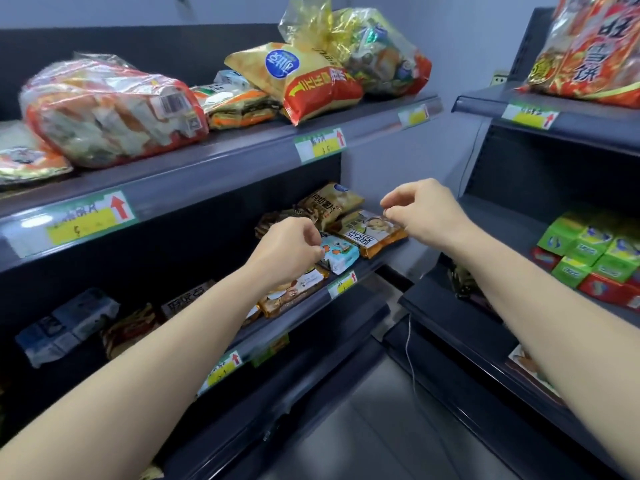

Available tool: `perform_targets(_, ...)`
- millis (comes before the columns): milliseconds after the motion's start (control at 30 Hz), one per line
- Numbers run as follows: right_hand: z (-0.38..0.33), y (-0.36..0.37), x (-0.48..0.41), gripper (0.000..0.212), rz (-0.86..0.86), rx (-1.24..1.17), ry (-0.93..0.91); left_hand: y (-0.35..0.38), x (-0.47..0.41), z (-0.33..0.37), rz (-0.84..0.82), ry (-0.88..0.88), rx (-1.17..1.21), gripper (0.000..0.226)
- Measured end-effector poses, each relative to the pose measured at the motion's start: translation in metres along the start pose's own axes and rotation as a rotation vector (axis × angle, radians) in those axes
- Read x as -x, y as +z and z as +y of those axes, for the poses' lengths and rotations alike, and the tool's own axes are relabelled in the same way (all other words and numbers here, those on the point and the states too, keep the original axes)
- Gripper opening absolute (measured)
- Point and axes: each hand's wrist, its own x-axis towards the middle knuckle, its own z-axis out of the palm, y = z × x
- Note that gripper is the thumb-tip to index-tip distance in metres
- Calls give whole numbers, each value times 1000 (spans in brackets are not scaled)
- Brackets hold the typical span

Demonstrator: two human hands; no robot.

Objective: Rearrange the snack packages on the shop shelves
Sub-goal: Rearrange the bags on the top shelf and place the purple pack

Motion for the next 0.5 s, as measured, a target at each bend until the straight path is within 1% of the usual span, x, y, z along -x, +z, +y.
perform_targets(200,-13,-8,-39,22,33,-79,-60,-17,-32,24,30,105,23,10)
perform_targets(333,-31,-16,-64,23,47,-127,-155,-37,-43,46,101,197,20,9)
perform_targets(500,-45,-28,-99,19,68,-167,-275,-60,-58,70,198,231,15,7)
